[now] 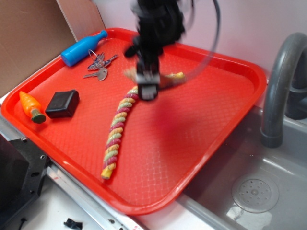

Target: Grab the shell.

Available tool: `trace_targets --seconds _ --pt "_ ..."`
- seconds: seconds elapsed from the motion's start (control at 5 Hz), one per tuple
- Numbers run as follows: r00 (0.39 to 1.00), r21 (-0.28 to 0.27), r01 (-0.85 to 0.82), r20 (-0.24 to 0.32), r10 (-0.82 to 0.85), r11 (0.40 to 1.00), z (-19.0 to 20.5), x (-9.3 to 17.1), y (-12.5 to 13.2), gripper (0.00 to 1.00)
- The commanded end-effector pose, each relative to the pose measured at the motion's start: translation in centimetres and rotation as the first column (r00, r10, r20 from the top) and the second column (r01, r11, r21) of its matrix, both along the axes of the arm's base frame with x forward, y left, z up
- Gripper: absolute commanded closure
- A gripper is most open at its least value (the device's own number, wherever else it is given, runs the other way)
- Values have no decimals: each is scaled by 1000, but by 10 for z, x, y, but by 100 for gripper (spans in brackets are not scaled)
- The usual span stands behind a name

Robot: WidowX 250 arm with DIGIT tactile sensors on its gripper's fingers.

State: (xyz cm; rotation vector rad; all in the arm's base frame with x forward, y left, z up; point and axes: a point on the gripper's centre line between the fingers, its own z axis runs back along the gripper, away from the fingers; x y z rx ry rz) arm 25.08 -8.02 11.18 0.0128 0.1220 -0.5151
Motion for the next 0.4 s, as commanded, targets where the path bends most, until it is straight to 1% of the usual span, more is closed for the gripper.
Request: trace_targets --seconds 0.0,0.2 --pt "899 -88 -374 212 384 923 102 -32 21 100" --pt "905 -73 -368 201 375 927 96 -29 26 100"
